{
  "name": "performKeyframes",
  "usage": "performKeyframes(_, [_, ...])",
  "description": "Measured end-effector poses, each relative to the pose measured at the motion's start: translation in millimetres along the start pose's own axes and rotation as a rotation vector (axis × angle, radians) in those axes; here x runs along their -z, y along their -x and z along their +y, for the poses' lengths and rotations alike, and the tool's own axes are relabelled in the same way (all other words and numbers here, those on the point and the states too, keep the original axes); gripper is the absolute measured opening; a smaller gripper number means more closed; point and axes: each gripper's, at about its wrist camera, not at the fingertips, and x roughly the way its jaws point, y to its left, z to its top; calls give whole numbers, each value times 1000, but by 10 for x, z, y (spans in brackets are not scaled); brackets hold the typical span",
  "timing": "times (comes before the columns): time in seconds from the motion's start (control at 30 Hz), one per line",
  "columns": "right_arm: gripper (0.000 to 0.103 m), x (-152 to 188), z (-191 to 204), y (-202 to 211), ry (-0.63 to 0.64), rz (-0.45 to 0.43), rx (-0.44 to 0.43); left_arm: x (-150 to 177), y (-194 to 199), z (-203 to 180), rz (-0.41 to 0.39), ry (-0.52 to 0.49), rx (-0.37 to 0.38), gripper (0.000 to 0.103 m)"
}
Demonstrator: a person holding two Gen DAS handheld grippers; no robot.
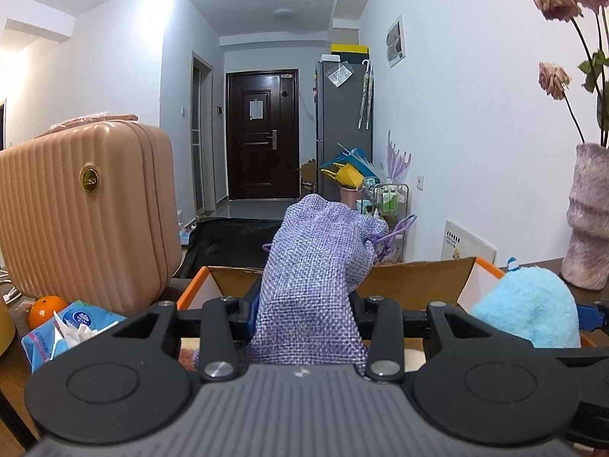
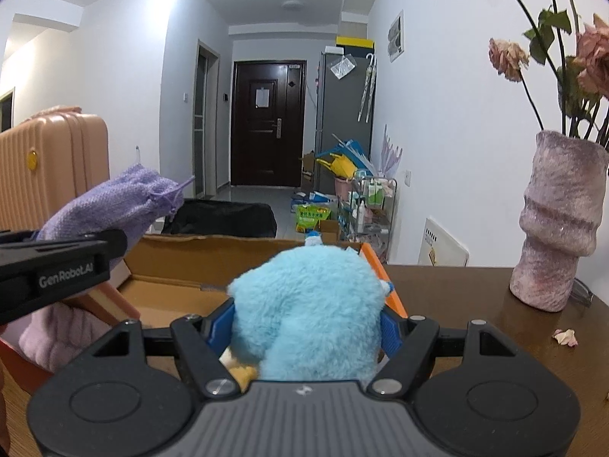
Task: Organize soft objects
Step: 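Move both grippers over the box holding the lavender pouch and blue plush, then lower and open the left gripper releasing the pouch while the right gripper releases the plush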
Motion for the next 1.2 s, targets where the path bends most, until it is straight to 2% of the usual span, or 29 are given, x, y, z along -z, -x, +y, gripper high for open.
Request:
performKeyframes(0.27, [72,98,-14,-116,11,46,9,57,-29,-61,-13,-42,9,41])
performKeyframes(0.63, [72,111,-37,-95,4,32,1,79,17,0,-23,-20,17,46])
performKeyframes(0.67, [73,114,-38,-91,3,30,2,78,20,5,-24,-16,17,50])
performKeyframes(0.73, [81,117,-43,-85,3,27,5,77,31,13,-28,-9,12,58])
performKeyframes(0.8, [92,122,-46,-69,0,18,12,73,49,26,-39,-1,-3,80])
performKeyframes(0.83, [93,123,-49,-58,-4,12,13,70,66,32,-49,2,-14,84])
performKeyframes(0.9, [98,126,-52,-42,-10,5,17,67,100,38,-72,10,-37,103])
performKeyframes(0.97, [99,126,-57,-37,-14,2,16,65,136,47,-99,20,-56,103])
performKeyframes(1.2, [99,123,-59,-24,-17,-5,17,69,145,56,-104,25,-59,103])
